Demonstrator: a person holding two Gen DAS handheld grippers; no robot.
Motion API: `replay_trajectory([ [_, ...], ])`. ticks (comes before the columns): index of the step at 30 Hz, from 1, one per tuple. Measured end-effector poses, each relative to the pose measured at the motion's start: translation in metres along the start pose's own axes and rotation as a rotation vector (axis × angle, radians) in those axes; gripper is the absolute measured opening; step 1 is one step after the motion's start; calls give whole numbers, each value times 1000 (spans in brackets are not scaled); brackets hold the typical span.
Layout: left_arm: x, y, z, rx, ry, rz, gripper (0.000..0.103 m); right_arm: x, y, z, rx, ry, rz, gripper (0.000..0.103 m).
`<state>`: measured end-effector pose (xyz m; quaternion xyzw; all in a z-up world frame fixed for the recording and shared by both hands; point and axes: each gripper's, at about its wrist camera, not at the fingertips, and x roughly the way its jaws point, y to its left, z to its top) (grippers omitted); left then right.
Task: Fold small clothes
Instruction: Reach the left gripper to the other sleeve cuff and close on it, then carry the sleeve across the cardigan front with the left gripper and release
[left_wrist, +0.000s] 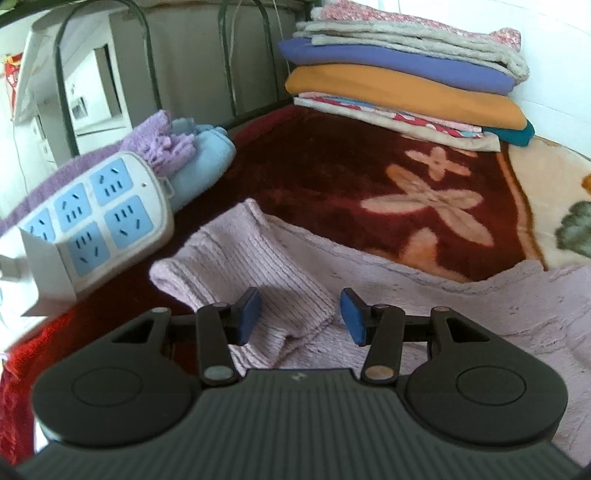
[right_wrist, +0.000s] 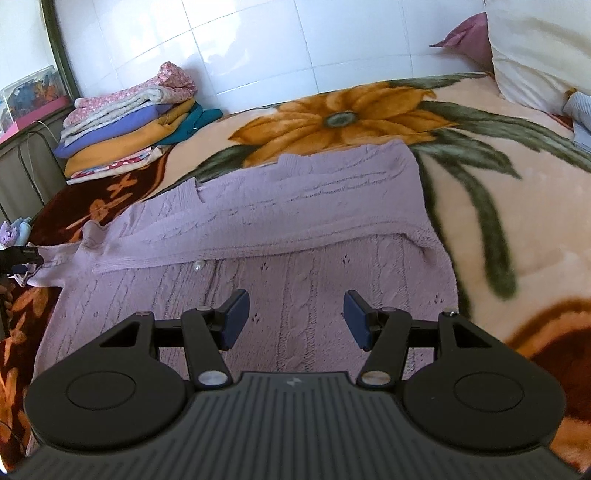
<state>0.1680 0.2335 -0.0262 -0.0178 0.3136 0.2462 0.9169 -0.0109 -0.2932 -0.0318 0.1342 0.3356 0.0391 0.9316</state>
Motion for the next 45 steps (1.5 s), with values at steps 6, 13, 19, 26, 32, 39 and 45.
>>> replay_trajectory([
  [6, 11, -1, 0, 45, -3, 51, 54, 5, 0, -1, 2, 6, 8, 64],
  [13, 18, 4, 2, 29, 10, 103, 21, 3, -2, -2, 15, -5, 20, 64],
  [19, 0, 28, 9, -97, 7, 16, 14, 2, -1, -2, 28, -23, 50, 64],
  [26, -49, 45, 18, -205, -65, -148, 14, -1, 1, -3, 33, -36, 82, 64],
  [32, -94, 41, 33, -238, -92, -320, 14, -5, 1, -5, 44, -48, 110, 64],
  [39, -155, 5, 46, -191, -142, -500, 14, -14, -4, -12, 84, -73, 134, 64],
  [45, -184, -43, 47, -163, -115, -647, 14, -25, -13, -15, 101, -93, 134, 64],
])
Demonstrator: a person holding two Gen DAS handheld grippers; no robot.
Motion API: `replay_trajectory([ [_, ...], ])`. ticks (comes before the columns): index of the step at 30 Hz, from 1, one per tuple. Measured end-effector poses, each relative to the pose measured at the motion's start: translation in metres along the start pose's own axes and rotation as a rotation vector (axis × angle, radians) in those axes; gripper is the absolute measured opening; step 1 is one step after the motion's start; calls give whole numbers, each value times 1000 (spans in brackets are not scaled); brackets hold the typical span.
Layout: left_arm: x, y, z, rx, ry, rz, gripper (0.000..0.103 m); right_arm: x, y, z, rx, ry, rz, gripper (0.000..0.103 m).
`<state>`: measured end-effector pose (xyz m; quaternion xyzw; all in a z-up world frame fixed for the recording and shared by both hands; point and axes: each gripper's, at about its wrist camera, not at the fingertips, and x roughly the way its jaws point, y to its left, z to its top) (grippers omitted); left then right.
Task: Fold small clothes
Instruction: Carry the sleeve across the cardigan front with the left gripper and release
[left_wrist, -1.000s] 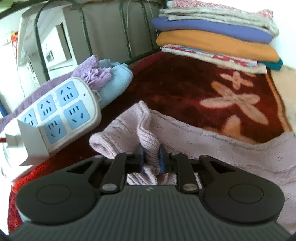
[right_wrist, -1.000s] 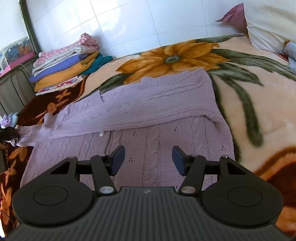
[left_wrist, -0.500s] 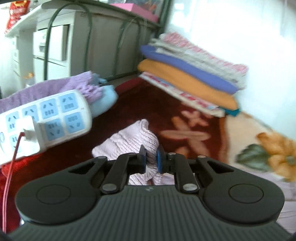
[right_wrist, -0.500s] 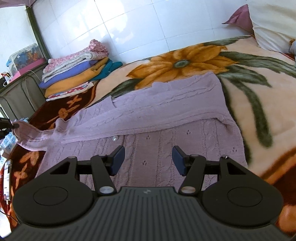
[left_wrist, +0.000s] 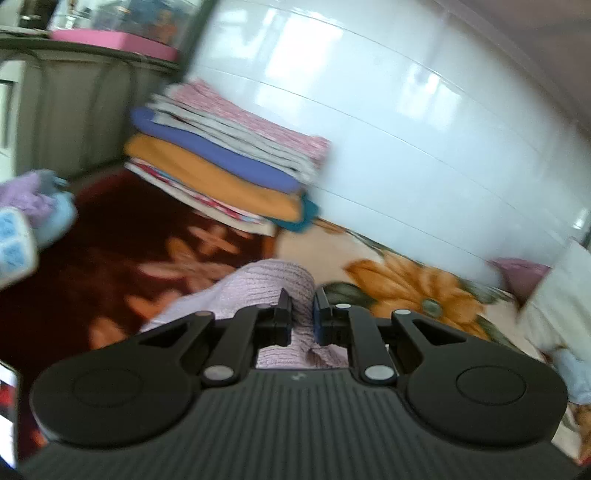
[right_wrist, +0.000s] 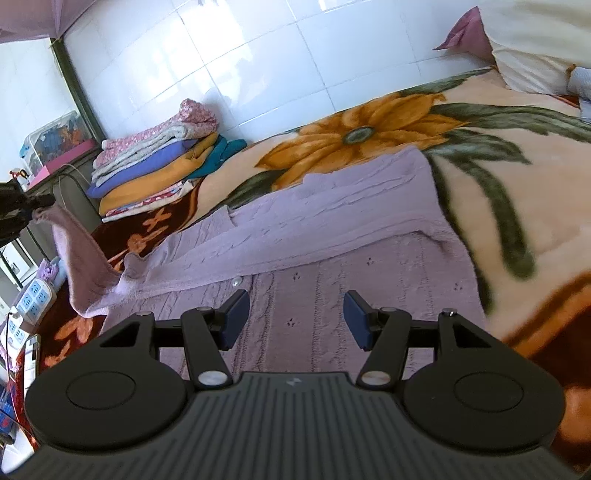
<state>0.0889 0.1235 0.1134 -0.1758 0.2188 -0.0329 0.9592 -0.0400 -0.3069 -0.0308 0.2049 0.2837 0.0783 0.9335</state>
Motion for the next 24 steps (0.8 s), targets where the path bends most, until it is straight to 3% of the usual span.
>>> replay_trajectory([
  [7, 19, -71, -25, 41, 74, -152, 14, -7, -12, 6, 27, -24, -1, 64],
  [11, 40, -108, -49, 90, 137, -194, 14, -7, -15, 7, 24, -16, -4, 64],
  [24, 117, -145, -130, 178, 393, -217, 17, 5, -13, 9, -23, 32, -6, 64],
])
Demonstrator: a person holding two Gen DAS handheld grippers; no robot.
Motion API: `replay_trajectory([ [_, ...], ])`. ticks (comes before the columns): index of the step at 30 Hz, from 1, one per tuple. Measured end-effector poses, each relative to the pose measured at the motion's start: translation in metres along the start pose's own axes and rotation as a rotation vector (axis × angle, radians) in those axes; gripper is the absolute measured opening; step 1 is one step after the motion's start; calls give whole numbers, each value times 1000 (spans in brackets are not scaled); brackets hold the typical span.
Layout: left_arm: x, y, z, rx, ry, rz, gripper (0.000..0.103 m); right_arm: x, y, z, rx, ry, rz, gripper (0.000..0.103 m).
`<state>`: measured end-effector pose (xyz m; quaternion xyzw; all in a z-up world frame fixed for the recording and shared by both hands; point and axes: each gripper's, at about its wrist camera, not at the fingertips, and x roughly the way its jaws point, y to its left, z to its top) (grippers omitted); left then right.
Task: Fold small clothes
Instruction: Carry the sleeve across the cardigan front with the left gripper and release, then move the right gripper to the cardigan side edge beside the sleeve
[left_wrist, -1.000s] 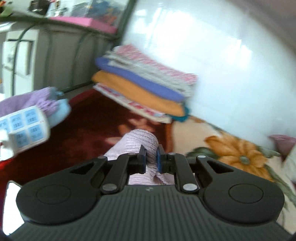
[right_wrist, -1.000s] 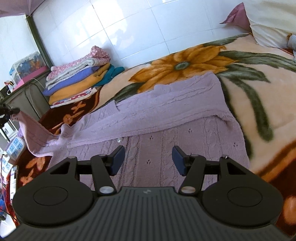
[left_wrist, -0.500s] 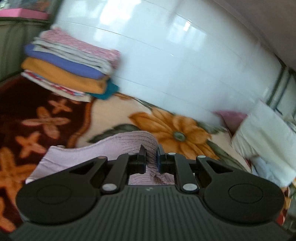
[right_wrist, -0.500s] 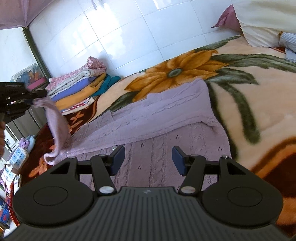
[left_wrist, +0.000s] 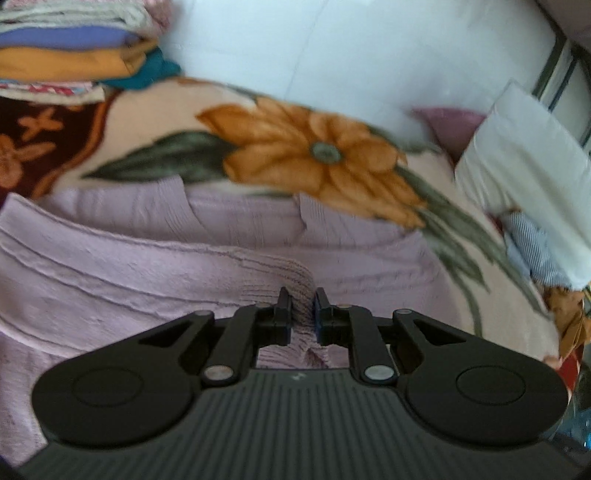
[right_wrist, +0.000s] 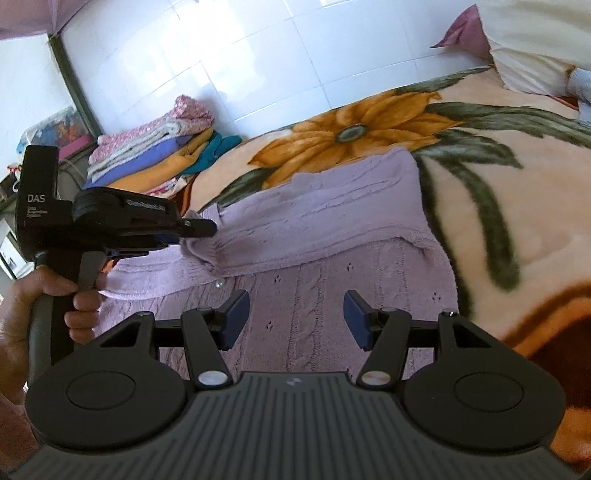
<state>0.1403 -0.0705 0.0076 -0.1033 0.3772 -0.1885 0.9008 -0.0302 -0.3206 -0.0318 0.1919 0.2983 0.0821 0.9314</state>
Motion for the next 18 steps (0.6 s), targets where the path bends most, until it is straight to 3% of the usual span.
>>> replay_trajectory([
  [6, -4, -3, -7, 45, 36, 2, 26, 13, 14, 5, -47, 20, 33, 64],
  [11, -29, -3, -12, 101, 17, 24, 41, 22, 29, 10, -88, 28, 54, 64],
  [18, -55, 21, -12, 50, 3, 102, 42, 44, 42, 22, -117, 62, 71, 64],
])
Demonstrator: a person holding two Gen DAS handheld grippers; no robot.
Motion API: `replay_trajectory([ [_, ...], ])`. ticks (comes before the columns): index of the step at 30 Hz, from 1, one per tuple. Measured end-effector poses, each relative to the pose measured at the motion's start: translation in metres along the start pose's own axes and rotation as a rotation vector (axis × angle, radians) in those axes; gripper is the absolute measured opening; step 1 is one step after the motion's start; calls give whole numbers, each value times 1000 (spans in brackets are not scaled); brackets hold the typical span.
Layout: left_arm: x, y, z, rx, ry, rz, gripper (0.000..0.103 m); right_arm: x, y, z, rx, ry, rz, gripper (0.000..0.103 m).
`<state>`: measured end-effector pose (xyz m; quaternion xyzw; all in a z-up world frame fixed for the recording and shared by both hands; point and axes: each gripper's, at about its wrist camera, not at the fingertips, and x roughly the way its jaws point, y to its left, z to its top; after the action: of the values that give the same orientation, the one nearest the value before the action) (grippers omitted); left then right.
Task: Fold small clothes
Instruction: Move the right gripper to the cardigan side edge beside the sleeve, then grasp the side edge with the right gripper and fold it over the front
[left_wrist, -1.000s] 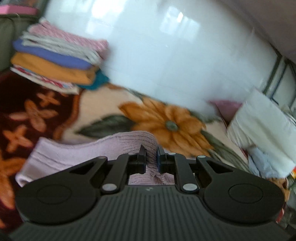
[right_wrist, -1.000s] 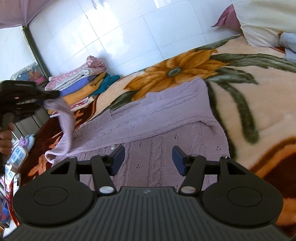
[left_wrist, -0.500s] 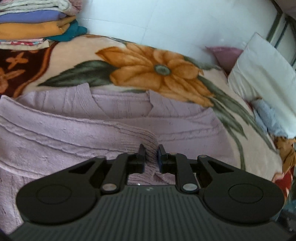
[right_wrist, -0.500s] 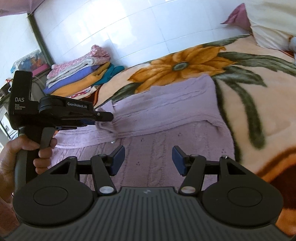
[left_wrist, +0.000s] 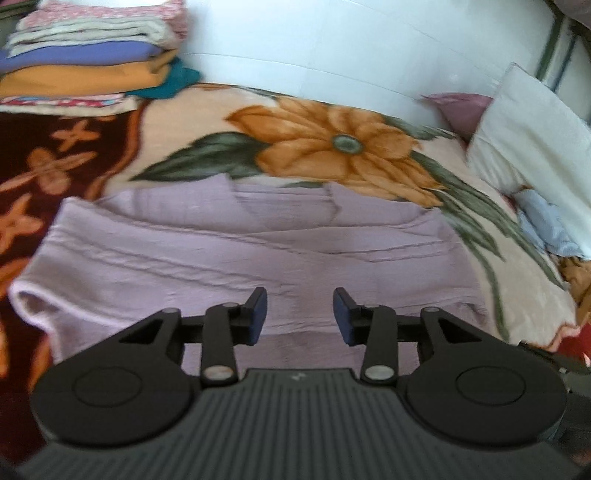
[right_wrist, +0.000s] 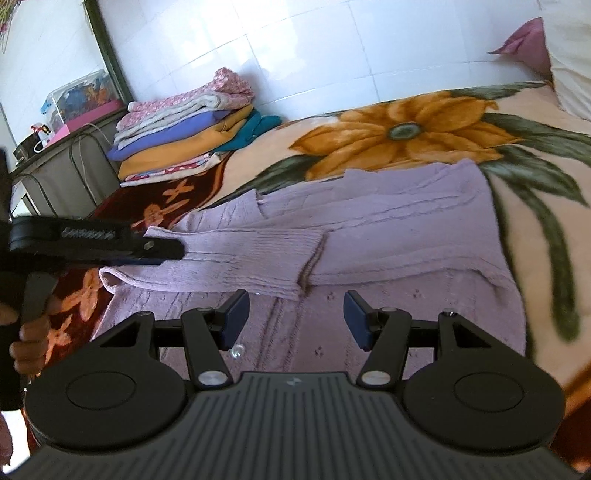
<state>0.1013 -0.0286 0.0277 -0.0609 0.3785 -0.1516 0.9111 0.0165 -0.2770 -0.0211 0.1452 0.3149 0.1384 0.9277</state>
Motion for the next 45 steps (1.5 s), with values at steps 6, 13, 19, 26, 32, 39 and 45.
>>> replay_trajectory([
  [6, -16, 34, -4, -42, 8, 107, 42, 26, 12, 17, -36, 16, -11, 64],
  [13, -33, 73, -5, -64, 22, 230, 42, 68, 14, 27, -42, 60, -62, 64],
  [19, -31, 105, -16, -88, 41, 335, 42, 97, 16, 29, -34, 95, -82, 64],
  [26, -7, 127, -35, -172, 56, 351, 42, 110, 30, 34, -72, 115, -91, 64],
  [32, -1, 132, -43, -181, 4, 333, 42, 120, 37, 35, -72, 123, -78, 62],
  [39, -3, 137, -46, -195, -34, 301, 42, 126, 48, 39, -105, 128, -83, 11],
  [45, -2, 139, -42, -194, -46, 302, 42, 107, 71, 67, -151, 78, -43, 9],
])
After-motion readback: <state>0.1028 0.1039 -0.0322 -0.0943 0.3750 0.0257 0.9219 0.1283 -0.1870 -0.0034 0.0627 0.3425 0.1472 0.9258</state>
